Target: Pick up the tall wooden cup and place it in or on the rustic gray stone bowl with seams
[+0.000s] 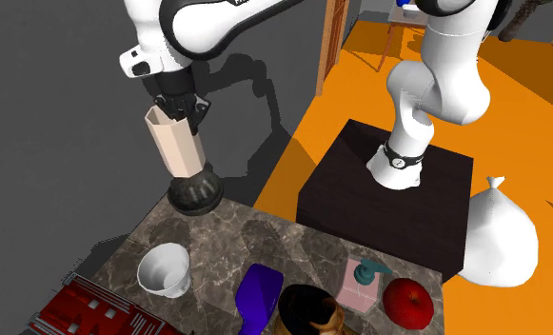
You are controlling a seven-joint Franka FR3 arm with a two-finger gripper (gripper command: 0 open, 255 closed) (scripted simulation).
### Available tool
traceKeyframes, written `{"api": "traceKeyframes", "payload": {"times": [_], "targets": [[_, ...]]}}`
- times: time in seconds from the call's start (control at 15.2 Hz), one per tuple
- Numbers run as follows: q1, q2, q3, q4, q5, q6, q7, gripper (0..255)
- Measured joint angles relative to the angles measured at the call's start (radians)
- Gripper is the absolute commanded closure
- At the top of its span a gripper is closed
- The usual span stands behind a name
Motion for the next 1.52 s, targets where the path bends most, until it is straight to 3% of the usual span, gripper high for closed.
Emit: {"api": "traceKeyframes", "payload": {"times": [1.25,1.52], "targets": [[-0.017,0.095,0.030,-0.134,0.066,0.216,-0.042,255],[-0.018,0.100,0.032,-0.140,0.069,0.226,-0.044,255]]}}
